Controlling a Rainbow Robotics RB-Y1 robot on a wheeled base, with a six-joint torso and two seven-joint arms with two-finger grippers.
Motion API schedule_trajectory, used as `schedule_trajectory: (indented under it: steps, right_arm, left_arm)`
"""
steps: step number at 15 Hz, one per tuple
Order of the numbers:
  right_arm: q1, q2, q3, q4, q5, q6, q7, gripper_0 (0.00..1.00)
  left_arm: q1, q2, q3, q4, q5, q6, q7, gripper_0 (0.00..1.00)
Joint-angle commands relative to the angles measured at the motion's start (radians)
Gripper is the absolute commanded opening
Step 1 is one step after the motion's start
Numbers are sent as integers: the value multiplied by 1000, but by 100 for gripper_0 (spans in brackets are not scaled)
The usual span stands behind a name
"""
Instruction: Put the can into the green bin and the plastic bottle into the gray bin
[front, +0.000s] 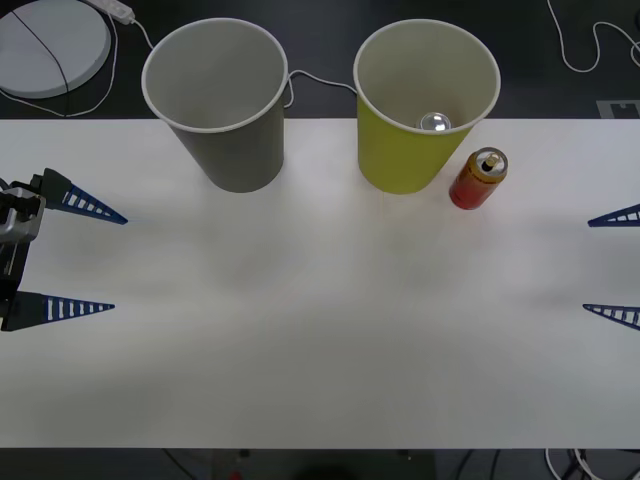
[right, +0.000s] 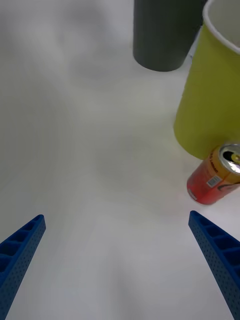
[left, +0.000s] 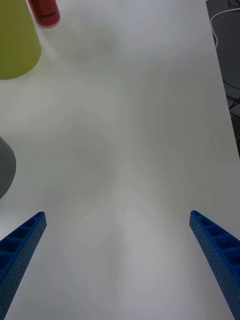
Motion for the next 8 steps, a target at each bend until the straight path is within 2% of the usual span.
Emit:
schedule_trajectory:
  steps: [1,6,8]
  right_arm:
    - [8,0,7,103,-76,47,18,100]
    - [8,0,46,277,-196,113,70,100]
    - [8,0,80,335,-253,172,161,100]
  left_arm:
    - [0,0,0,0,0,0,0,100]
    - [0,0,0,0,0,0,0,100]
    - [0,0,0,0,0,0,0,100]
